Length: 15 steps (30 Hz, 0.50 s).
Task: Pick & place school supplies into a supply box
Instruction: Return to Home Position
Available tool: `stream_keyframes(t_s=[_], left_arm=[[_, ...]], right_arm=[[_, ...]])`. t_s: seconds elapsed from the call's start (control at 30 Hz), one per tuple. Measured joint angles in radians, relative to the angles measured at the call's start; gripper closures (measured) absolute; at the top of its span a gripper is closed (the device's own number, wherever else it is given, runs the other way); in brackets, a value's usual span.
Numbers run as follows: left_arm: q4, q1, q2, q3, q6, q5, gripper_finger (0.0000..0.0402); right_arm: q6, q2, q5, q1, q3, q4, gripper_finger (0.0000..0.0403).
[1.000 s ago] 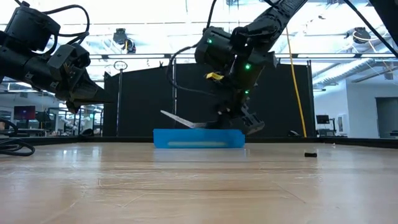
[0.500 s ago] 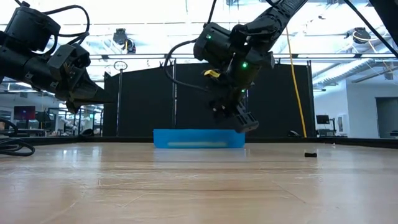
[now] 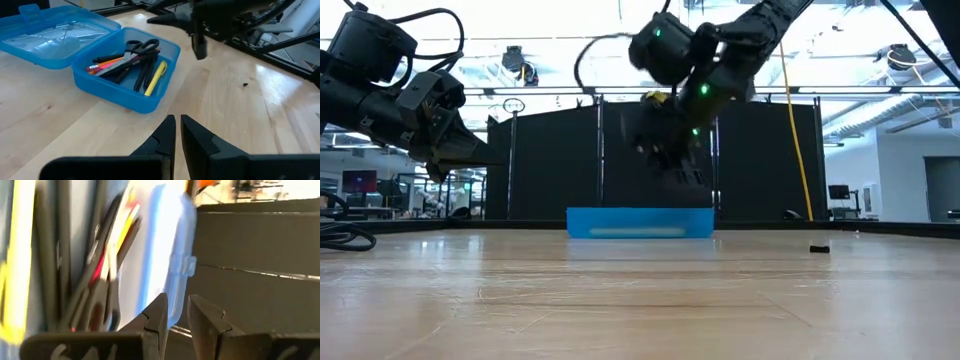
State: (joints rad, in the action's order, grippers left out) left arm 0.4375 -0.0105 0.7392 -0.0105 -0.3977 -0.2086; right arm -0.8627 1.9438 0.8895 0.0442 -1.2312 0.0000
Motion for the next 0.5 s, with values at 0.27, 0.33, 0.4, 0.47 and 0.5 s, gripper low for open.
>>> stream_keyframes(t_s=[0.27, 0.33, 0.4, 0.47, 0.5], left_arm=[[0.029, 0.0, 0.0, 0.0, 0.007, -0.001, 0.0371], [0.033, 0.0, 0.0, 0.0, 0.007, -0.001, 0.0371], [0.038, 0.0, 0.0, 0.0, 0.008, -0.001, 0.0371], [0.038, 0.0, 0.0, 0.0, 0.01, -0.001, 0.0371], [0.039, 0.0, 0.0, 0.0, 0.01, -0.001, 0.0371]], right_arm=[[0.355, -0.085, -0.135, -0.066, 0.0, 0.028, 0.0337], [0.474, -0.112, -0.242, -0.082, 0.0, 0.025, 0.0337], [0.599, -0.14, -0.361, -0.096, 0.0, 0.025, 0.0337], [0.719, -0.169, -0.487, -0.105, 0.0, 0.028, 0.0337], [0.769, -0.183, -0.549, -0.11, 0.0, 0.03, 0.0337]])
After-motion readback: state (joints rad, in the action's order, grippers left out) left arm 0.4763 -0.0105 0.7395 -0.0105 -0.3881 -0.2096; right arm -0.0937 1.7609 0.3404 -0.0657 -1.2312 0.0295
